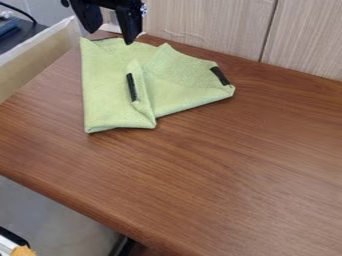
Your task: Move the cloth from the top left of the table to the center of the table
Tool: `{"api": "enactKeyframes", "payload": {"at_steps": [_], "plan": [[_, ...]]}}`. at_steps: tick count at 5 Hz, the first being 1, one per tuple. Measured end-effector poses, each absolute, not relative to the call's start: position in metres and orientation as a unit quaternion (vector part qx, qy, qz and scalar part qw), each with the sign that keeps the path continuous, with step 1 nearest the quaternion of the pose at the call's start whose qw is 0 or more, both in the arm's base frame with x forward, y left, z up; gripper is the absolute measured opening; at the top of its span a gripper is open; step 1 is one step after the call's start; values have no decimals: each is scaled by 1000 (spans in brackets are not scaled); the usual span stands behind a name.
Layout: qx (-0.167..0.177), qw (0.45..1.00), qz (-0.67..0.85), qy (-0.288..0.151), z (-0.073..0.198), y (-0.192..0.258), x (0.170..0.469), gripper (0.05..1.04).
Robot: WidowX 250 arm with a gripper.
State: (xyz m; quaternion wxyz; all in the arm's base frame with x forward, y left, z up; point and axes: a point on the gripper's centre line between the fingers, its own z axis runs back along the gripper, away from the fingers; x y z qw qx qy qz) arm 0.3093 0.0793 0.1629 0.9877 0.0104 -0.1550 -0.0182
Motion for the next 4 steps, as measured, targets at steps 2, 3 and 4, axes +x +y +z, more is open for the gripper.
{"api": "enactKeyframes", "payload": {"at_steps": [2,3,4], "plan": [[6,994,-4,-106,128,85,319,999],[9,995,8,-99,109,88,328,1000],[17,996,17,-90,87,91,334,1000]]}}
